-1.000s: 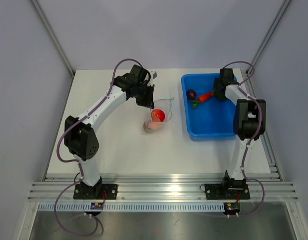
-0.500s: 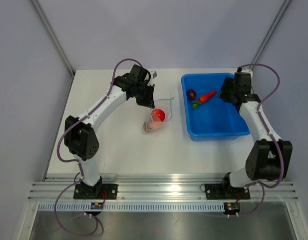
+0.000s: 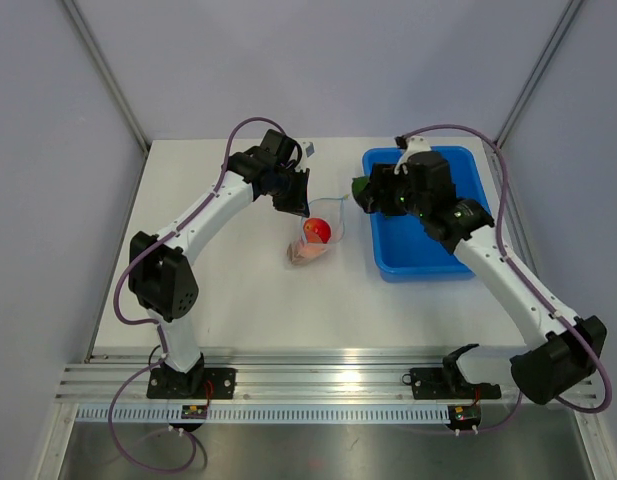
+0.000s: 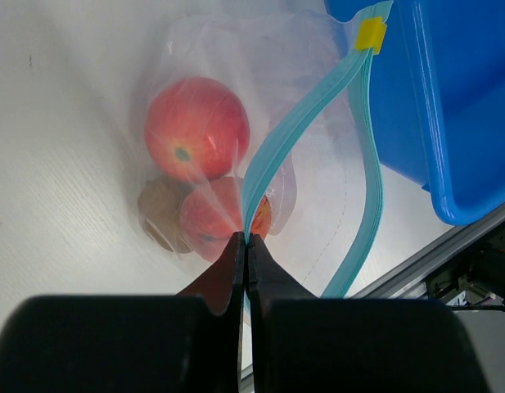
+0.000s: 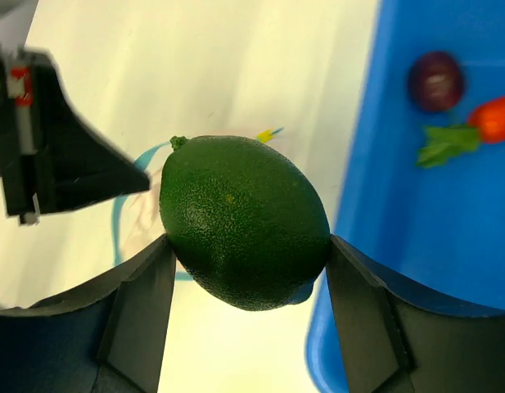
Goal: Place the food in the zip-top bag and seal the zipper
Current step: Place the fake fruit in the zipper food storage bag.
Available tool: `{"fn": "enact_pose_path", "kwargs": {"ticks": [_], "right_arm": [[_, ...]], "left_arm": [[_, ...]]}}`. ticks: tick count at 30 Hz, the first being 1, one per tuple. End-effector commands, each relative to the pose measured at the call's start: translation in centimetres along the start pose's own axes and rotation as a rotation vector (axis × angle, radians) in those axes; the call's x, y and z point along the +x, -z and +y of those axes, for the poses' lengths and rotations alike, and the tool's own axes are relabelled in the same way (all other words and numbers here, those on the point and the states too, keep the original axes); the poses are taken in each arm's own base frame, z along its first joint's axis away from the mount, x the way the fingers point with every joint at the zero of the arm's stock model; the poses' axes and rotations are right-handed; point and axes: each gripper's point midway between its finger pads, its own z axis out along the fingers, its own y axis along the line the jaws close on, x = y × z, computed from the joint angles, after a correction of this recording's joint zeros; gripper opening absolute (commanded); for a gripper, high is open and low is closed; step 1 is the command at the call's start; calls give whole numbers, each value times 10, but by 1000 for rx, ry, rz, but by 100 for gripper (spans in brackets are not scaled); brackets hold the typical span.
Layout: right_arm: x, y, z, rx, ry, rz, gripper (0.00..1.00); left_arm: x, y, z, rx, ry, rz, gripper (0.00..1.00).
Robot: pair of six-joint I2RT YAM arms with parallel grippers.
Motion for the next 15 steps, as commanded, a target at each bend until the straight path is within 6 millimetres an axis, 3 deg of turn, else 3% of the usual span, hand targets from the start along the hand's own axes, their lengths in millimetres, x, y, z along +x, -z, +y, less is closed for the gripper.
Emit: {"fn": "enact_pose_path", "kwargs": {"ticks": [1, 5, 11, 12, 15], "right_arm": [[11, -17, 48, -107, -1, 44, 59], [32, -37, 67, -122, 29, 107, 60], [49, -61, 74, -144, 25, 166, 64], [49, -63, 76, -150, 27, 167, 66], [55, -69, 78, -151, 46, 204, 86]], "left_arm": [[-14, 8, -12, 37, -13, -59, 0], [-13, 10, -13, 42, -11, -58, 0], [-15, 17, -15, 44, -16, -73, 0], [-15, 17, -15, 43, -16, -72, 0], [-13, 16, -15, 47, -14, -64, 0]]}}
